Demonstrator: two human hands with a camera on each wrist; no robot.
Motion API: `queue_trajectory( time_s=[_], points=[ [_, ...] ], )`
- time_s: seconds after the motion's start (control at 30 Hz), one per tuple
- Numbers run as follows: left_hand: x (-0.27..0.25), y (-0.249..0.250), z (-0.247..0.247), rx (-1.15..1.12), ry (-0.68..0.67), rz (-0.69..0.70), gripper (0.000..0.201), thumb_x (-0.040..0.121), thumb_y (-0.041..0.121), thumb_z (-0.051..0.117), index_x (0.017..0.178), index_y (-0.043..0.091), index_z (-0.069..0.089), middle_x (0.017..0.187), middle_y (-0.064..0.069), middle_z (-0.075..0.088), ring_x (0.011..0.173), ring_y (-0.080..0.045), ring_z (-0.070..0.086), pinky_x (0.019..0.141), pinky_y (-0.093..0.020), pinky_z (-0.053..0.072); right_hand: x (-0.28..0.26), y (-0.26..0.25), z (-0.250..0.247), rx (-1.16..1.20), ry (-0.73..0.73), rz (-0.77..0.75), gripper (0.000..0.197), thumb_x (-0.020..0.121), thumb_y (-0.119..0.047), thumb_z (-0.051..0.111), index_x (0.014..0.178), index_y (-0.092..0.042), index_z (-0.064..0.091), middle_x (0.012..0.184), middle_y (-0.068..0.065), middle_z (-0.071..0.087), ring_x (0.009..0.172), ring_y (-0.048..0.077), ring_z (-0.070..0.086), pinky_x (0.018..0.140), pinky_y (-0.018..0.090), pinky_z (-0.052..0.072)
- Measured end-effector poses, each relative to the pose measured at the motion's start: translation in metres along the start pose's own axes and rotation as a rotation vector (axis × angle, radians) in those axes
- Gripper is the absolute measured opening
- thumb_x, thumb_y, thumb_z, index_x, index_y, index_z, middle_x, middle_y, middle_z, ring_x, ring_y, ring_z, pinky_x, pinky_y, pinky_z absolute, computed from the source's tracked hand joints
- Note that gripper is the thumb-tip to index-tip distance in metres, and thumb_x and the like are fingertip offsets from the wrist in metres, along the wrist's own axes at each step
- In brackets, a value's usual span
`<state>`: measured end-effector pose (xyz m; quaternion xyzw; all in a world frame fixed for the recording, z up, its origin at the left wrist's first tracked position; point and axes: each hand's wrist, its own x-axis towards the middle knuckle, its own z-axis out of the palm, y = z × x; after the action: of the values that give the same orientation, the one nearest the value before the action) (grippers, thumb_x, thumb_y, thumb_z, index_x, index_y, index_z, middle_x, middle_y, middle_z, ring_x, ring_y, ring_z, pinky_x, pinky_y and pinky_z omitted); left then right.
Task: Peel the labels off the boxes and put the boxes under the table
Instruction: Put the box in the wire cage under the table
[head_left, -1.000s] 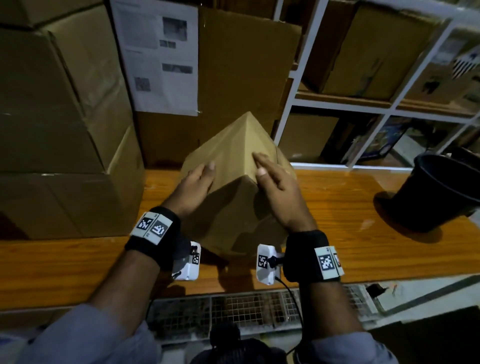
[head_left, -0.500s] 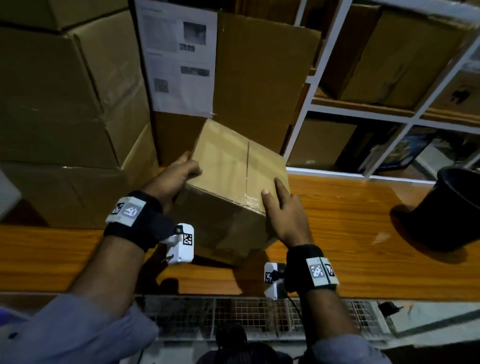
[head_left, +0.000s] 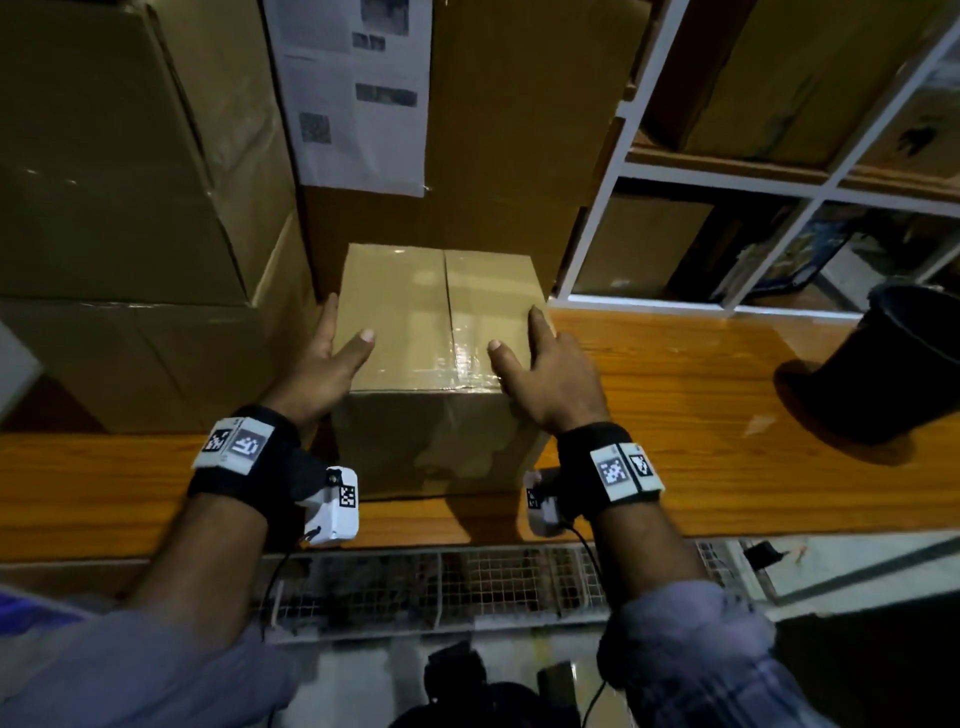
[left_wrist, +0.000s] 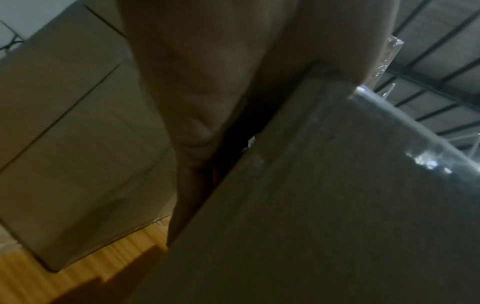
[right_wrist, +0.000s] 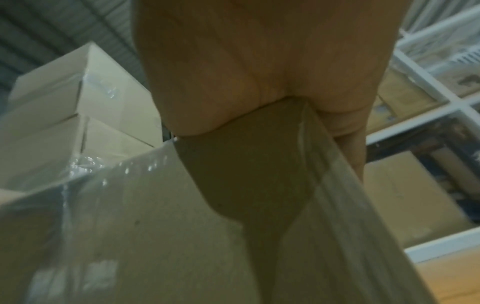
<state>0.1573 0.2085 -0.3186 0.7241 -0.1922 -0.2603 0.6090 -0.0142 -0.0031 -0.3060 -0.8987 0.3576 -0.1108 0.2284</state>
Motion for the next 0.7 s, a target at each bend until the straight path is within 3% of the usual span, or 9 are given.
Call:
queue_trajectory(
  time_s=[0.1, 0.17, 0.23, 0.3, 0.37, 0.47, 0.53, 0.6, 0.7],
  points=[
    [-0.004, -0.004, -0.003, -0.004, -0.018, 0.007, 0.081, 0.103, 0.045, 0.057, 0.162, 0.048, 0.001, 0.162, 0.007, 0.034, 0.126, -0.014, 0.054, 0.105, -0.04, 0.047, -0.007, 0.001, 0.002, -0.013, 0.048, 0.006, 0.09, 0.093, -0.082, 0.033, 0.166, -0.032, 0.017, 0.132, 0.016, 0.058, 0.123, 0.039, 0.057, 0.094, 0.045, 0.049],
    [-0.007, -0.004, -0.001, 0.006, -0.035, 0.033, 0.08, 0.105, 0.043, 0.055, 0.163, 0.046, 0.001, 0.165, 0.009, 0.03, 0.138, -0.016, 0.046, 0.108, -0.037, 0.043, -0.015, 0.003, 0.002, -0.02, 0.068, 0.01, 0.093, 0.091, -0.084, 0.03, 0.166, -0.031, 0.018, 0.13, 0.017, 0.062, 0.123, 0.04, 0.058, 0.097, 0.048, 0.051],
    [-0.011, -0.008, 0.001, 0.02, -0.035, 0.053, 0.079, 0.106, 0.041, 0.053, 0.164, 0.043, 0.0, 0.164, 0.011, 0.03, 0.137, -0.011, 0.044, 0.102, -0.026, 0.045, -0.027, 0.007, 0.001, -0.016, 0.08, 0.011, 0.093, 0.092, -0.083, 0.032, 0.166, -0.031, 0.017, 0.131, 0.018, 0.063, 0.124, 0.038, 0.058, 0.1, 0.049, 0.05],
    [-0.017, -0.01, 0.003, 0.046, -0.054, 0.086, 0.079, 0.106, 0.04, 0.052, 0.164, 0.041, -0.001, 0.155, 0.014, 0.032, 0.122, -0.002, 0.05, 0.083, -0.009, 0.049, -0.04, 0.011, -0.002, 0.045, 0.083, 0.015, 0.089, 0.094, -0.079, 0.039, 0.167, -0.033, 0.015, 0.141, 0.016, 0.06, 0.13, 0.036, 0.056, 0.106, 0.05, 0.048],
    [-0.023, -0.013, 0.004, 0.047, -0.065, 0.119, 0.08, 0.104, 0.044, 0.054, 0.164, 0.044, 0.0, 0.156, 0.015, 0.032, 0.115, 0.005, 0.05, 0.075, -0.01, 0.051, -0.053, 0.015, -0.006, 0.112, 0.08, 0.017, 0.087, 0.097, -0.073, 0.044, 0.167, -0.034, 0.012, 0.151, 0.014, 0.056, 0.136, 0.034, 0.053, 0.111, 0.051, 0.046],
    [-0.036, -0.014, 0.007, 0.092, -0.045, 0.155, 0.08, 0.1, 0.055, 0.059, 0.159, 0.056, 0.005, 0.167, 0.011, 0.025, 0.139, -0.014, 0.041, 0.101, -0.032, 0.048, -0.067, 0.019, -0.008, 0.111, 0.077, 0.013, 0.085, 0.1, -0.07, 0.044, 0.168, -0.033, 0.007, 0.147, 0.017, 0.059, 0.133, 0.036, 0.056, 0.11, 0.05, 0.048],
    [-0.047, -0.014, 0.01, 0.136, -0.039, 0.181, 0.08, 0.098, 0.059, 0.059, 0.157, 0.059, 0.006, 0.17, 0.012, 0.019, 0.151, -0.022, 0.029, 0.119, -0.05, 0.034, -0.079, 0.023, -0.009, 0.108, 0.08, 0.005, 0.086, 0.1, -0.07, 0.043, 0.167, -0.034, 0.003, 0.145, 0.018, 0.06, 0.13, 0.037, 0.058, 0.108, 0.051, 0.049],
    [-0.062, -0.013, 0.017, 0.174, -0.024, 0.216, 0.079, 0.102, 0.052, 0.057, 0.16, 0.052, 0.003, 0.172, 0.011, 0.014, 0.155, -0.019, 0.021, 0.125, -0.046, 0.023, -0.092, 0.029, -0.013, 0.146, 0.072, 0.003, 0.087, 0.101, -0.068, 0.045, 0.167, -0.035, 0.001, 0.148, 0.017, 0.058, 0.13, 0.035, 0.059, 0.108, 0.052, 0.05],
    [-0.093, -0.017, 0.037, 0.156, -0.022, 0.286, 0.082, 0.106, 0.037, 0.055, 0.165, 0.038, -0.001, 0.169, 0.013, 0.018, 0.152, -0.009, 0.023, 0.123, -0.029, 0.023, -0.122, 0.045, -0.021, 0.2, 0.088, -0.001, 0.087, 0.101, -0.063, 0.051, 0.167, -0.035, 0.001, 0.155, 0.013, 0.052, 0.136, 0.032, 0.054, 0.112, 0.052, 0.047]
  ],
)
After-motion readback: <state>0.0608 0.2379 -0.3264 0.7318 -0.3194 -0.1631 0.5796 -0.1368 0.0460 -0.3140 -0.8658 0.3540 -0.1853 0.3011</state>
